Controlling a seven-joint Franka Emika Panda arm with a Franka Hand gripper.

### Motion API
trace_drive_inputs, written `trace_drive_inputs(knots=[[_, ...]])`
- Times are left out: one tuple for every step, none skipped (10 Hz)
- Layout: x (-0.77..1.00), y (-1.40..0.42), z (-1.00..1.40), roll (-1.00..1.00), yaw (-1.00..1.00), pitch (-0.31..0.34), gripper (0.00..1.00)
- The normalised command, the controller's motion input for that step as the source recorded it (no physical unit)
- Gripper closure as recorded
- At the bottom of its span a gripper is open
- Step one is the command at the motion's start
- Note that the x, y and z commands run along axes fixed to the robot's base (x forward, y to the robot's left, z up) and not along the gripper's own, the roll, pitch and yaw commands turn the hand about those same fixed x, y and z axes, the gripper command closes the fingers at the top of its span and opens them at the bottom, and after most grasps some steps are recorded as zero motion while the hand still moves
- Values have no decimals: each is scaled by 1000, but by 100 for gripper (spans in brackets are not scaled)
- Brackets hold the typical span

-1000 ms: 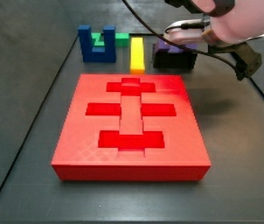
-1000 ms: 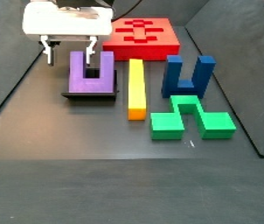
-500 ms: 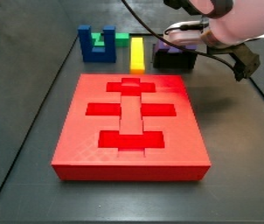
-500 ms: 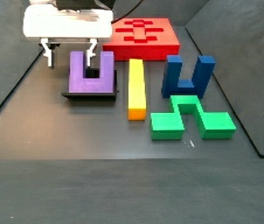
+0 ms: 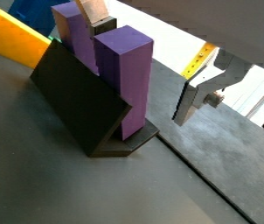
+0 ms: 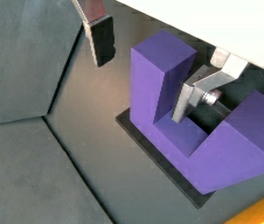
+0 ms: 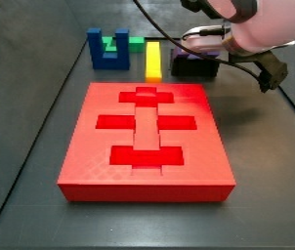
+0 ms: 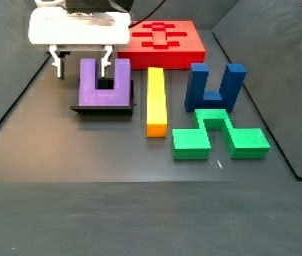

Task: Pick up the purple object. Move up. Place the purple object on the fixture. Regrasp the purple object. Move to above the board. Insert the purple object.
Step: Regrasp the purple object.

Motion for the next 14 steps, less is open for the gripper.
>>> trace_drive_inputs(knots=[[0, 0, 0, 26, 0, 20, 0], [0, 0, 0, 3, 0, 6, 0], [-6, 0, 0, 77, 0, 9, 0], [0, 0, 0, 0, 0, 0, 0], [0, 0, 0, 0, 0, 0, 100], [0, 0, 0, 0, 0, 0, 100], [0, 0, 0, 0, 0, 0, 100], [0, 0, 0, 0, 0, 0, 100], [0, 0, 0, 0, 0, 0, 100], [0, 0, 0, 0, 0, 0, 100], [0, 0, 0, 0, 0, 0, 100], [0, 0, 0, 0, 0, 0, 100], [0, 0, 0, 0, 0, 0, 100], [0, 0, 0, 0, 0, 0, 100]])
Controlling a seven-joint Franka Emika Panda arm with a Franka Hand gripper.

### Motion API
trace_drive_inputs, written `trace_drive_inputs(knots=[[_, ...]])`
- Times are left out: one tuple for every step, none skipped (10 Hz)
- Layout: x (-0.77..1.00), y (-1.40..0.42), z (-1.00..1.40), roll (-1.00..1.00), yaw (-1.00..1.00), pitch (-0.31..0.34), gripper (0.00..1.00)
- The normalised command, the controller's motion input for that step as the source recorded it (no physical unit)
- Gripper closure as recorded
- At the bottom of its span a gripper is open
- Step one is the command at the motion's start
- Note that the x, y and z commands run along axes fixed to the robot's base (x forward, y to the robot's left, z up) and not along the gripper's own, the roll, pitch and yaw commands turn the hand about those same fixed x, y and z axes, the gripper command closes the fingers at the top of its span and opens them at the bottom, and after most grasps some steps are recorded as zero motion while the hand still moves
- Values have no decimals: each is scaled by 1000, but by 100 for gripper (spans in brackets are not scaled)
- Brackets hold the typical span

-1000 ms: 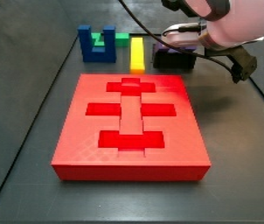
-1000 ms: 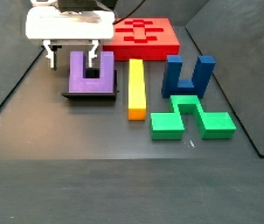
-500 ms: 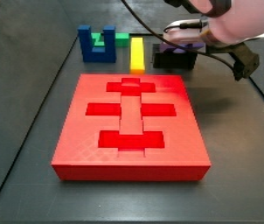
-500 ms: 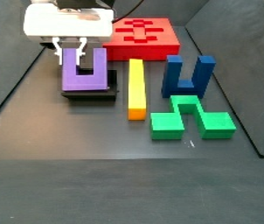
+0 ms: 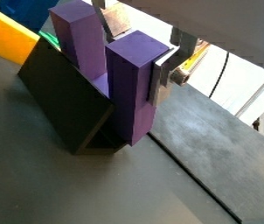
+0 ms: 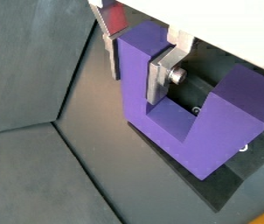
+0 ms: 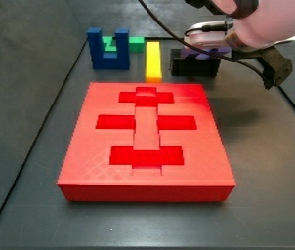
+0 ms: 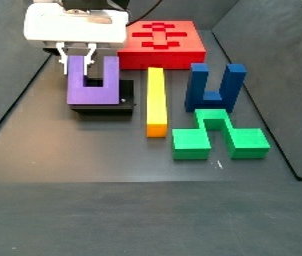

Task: Pick up the purple object. Move up. Place the purple object on the fixture. Regrasp the purple object. Move to above the board. Insert the purple object.
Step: Regrasp the purple object, then move to above the board.

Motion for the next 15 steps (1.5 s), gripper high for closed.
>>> trace_drive_inputs(knots=[[0, 0, 0, 0, 0, 0, 100], [0, 0, 0, 0, 0, 0, 100], [0, 0, 0, 0, 0, 0, 100], [0, 0, 0, 0, 0, 0, 100], [0, 0, 0, 0, 0, 0, 100], [0, 0, 0, 0, 0, 0, 100], [0, 0, 1400, 0, 0, 0, 100], [-1, 15, 1400, 23, 33, -5, 100], [-29, 30, 1400, -21, 22, -48, 100], [-39, 38, 1400, 3, 12, -57, 100], [-37, 24, 1400, 8, -9, -31, 100], [-35, 17, 1400, 1, -24, -17, 100], [-40, 23, 1400, -6, -28, -3, 100], [-28, 3, 804, -12, -29, 13, 100], [-17, 3, 541, -15, -25, 27, 100]])
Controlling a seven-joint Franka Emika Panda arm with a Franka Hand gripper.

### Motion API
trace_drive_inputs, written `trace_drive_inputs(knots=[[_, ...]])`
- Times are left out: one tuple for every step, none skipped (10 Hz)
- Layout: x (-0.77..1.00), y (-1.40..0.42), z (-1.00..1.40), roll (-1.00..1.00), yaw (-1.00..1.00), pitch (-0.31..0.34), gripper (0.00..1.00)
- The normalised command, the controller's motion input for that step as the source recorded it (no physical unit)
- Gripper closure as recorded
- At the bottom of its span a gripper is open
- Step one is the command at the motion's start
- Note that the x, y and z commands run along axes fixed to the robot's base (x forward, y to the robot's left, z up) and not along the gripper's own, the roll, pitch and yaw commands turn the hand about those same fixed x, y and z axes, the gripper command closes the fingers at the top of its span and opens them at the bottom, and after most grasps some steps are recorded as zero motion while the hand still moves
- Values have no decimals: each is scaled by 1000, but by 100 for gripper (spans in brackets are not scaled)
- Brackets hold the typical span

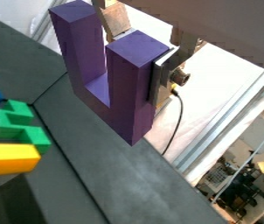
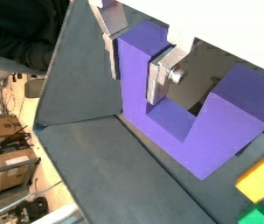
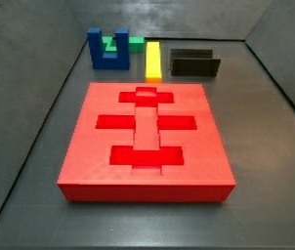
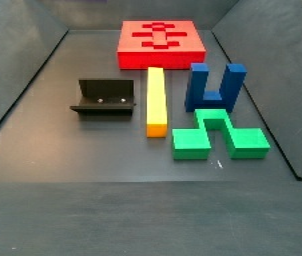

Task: Pick up the purple object. Move up. Place the purple object on the fixture. Regrasp the purple object. Move to above the board. Insert the purple object.
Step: Move to above the board.

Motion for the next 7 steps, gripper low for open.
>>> trace_drive_inputs(knots=[[13, 2, 195, 21, -15, 40, 100], [-1302, -1400, 271, -1000, -139, 62, 100], [-1310, -1400, 256, -1000, -137, 62, 100], [-1400, -1367, 269, -1000, -126, 28, 100], [-1400, -1315, 240, -1000, -120, 23, 100], [-1400, -1285, 243, -1000, -115, 26, 100], [-1400, -1280, 232, -1000, -112, 31, 100]])
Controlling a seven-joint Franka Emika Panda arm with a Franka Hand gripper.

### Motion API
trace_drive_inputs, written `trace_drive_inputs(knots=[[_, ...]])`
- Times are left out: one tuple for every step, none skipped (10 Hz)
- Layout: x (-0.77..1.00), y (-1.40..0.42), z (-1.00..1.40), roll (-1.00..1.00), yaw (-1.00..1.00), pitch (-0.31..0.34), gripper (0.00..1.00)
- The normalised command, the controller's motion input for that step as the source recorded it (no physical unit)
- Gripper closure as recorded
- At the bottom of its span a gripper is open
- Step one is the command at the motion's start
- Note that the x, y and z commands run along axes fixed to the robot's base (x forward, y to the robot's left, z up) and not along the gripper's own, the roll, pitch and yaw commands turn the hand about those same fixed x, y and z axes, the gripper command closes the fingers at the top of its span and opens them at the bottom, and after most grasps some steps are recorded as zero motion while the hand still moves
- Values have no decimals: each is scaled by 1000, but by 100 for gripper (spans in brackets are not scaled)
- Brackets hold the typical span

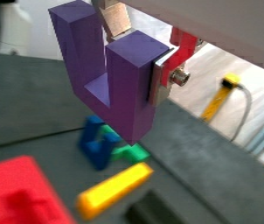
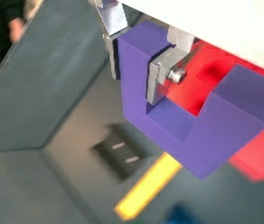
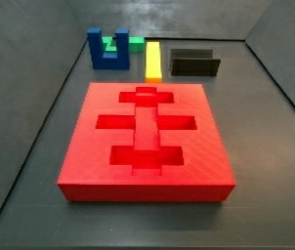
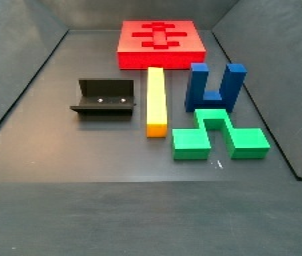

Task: Pick up the purple object. Move up. Place the purple object on the fixture. Regrasp the purple object. Move to above the board. Insert the purple object.
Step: Move to above the board.

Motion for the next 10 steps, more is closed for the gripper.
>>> trace_drive_inputs(knots=[[-787, -668, 121, -1000, -104, 39, 100], [-563, -462, 80, -1000, -105, 45, 100], [-320, -237, 48, -1000, -101, 56, 100], [-177, -113, 22, -1000, -91, 49, 100], [-107, -12, 14, -1000, -77, 39, 100], [-87, 6, 9, -1000, -76, 28, 100], [-78, 21, 4, -718, -43, 1, 100], [-67, 16, 3, -503, -27, -15, 100], [-45, 13, 0, -294, -14, -23, 100], [-37, 14, 2, -229, -14, -22, 100]])
